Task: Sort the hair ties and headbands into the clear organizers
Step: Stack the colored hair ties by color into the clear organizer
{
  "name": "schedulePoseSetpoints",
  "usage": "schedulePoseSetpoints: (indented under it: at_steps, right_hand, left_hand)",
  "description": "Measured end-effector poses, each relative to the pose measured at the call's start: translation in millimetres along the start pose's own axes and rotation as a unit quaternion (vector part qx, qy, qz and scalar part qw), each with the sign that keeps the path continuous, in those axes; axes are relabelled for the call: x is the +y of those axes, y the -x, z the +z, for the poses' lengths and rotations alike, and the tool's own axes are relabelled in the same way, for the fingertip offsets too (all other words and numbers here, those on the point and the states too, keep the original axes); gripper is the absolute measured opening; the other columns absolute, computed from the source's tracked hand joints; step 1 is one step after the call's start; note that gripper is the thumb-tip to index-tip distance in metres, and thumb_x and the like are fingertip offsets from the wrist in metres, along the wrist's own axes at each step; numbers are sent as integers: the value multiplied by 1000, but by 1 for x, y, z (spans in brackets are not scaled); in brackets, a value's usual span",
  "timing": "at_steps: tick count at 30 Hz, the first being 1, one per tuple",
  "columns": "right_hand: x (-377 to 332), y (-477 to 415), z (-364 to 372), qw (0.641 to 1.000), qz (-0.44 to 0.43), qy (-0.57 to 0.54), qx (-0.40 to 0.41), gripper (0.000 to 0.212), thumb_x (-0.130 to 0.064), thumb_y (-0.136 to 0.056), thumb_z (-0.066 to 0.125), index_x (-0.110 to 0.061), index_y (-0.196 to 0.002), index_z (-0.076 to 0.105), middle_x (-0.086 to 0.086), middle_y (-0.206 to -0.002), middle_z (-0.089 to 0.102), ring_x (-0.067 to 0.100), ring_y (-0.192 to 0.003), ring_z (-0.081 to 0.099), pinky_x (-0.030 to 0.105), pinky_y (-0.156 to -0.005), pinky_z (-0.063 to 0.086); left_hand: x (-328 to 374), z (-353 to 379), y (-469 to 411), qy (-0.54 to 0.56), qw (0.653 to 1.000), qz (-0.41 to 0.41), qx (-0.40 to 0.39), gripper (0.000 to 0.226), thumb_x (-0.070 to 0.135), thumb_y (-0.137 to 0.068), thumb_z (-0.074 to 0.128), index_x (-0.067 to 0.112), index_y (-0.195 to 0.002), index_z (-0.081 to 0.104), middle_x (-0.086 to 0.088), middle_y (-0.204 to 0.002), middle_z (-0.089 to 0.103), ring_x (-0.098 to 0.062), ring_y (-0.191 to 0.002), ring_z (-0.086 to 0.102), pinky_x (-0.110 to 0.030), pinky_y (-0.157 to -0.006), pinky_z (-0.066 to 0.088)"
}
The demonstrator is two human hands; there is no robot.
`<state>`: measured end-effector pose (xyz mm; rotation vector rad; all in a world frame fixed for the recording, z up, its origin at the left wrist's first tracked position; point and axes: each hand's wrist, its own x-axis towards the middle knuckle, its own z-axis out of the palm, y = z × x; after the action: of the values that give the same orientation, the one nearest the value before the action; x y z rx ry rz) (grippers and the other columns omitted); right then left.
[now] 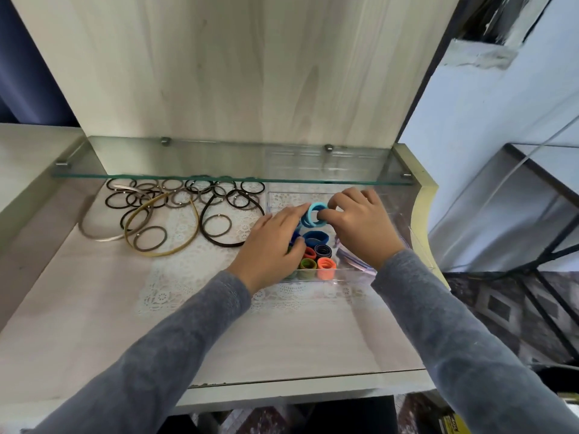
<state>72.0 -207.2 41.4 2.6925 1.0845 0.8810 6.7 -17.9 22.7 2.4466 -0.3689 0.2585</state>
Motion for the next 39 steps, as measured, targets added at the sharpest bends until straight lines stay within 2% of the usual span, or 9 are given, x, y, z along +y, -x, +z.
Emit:
schedulePoseSetpoints:
  at_steps: [3, 8, 13, 17, 20, 27, 35, 39]
  right_hand:
    - [3, 5, 7, 1000, 19, -8, -4, 34, -6, -64, 83, -25, -91, 72, 0, -86, 63, 27, -83, 59, 38, -71, 41]
    - [5, 5, 15, 998, 47, -32, -25, 31, -10, -69, 81, -26, -94, 73, -1, -86, 65, 27, -83, 59, 38, -70, 41]
    - [6, 1, 14, 992, 65, -94, -62, 15, -21, -79, 72, -27, -93, 75, -1, -88, 67, 29, -83, 60, 39, -69, 40]
    - [8, 0, 10, 984, 79, -104, -122, 20, -25, -87, 66, -29, -105, 72, -1, -102, 67, 28, -99, 57, 41, -78, 37]
    - [10, -4, 7, 976, 90, -105, -170, 25, -32, -93, 58, -34, -116, 67, -5, -116, 63, 23, -111, 51, 38, -85, 33]
    - [6, -15, 2, 965, 96, -92, -225, 28, -33, -95, 53, -35, -122, 61, -5, -123, 59, 21, -117, 47, 38, -90, 34]
    - [6, -15, -5, 954, 113, -118, -250, 34, -27, -94, 55, -35, -127, 56, -2, -126, 57, 22, -118, 46, 39, -93, 36]
    - [7, -9, -4, 953, 137, -173, -209, 31, -21, -94, 54, -32, -122, 61, -2, -120, 59, 22, -113, 49, 42, -94, 42]
  left_hand:
    - [-10, 6, -2, -10, 1000, 9, -18, 54, 35, -102, 38, 31, -154, 27, 6, -152, 43, -10, -144, 30, -44, -123, 16]
    - [-22, 4, 5, 15, 1000, 17, -15, 60, 53, -96, 25, 36, -153, 28, 8, -156, 39, -5, -148, 22, -42, -124, 13]
    - [-33, 4, 11, 13, 997, 70, -6, 55, 48, -97, 29, 31, -149, 37, 8, -152, 45, 1, -144, 22, -41, -123, 13]
    - [-39, 8, 11, -6, 995, 96, -14, 55, 50, -99, 28, 30, -149, 41, 9, -153, 43, -9, -148, 24, -46, -123, 13]
    - [-41, 10, 10, -13, 995, 95, -17, 54, 52, -99, 26, 31, -146, 44, 10, -154, 41, -9, -149, 22, -49, -122, 14]
    - [-42, 11, 11, -29, 994, 100, -31, 52, 54, -99, 26, 36, -139, 54, 10, -154, 40, -12, -151, 18, -52, -121, 14]
    - [-41, 11, 12, -29, 994, 100, -35, 52, 55, -99, 25, 38, -140, 52, 11, -155, 38, -11, -151, 16, -50, -122, 14]
    - [-41, 11, 11, -29, 994, 101, -36, 51, 54, -99, 27, 38, -140, 51, 11, -155, 38, -11, -151, 16, -50, -122, 13]
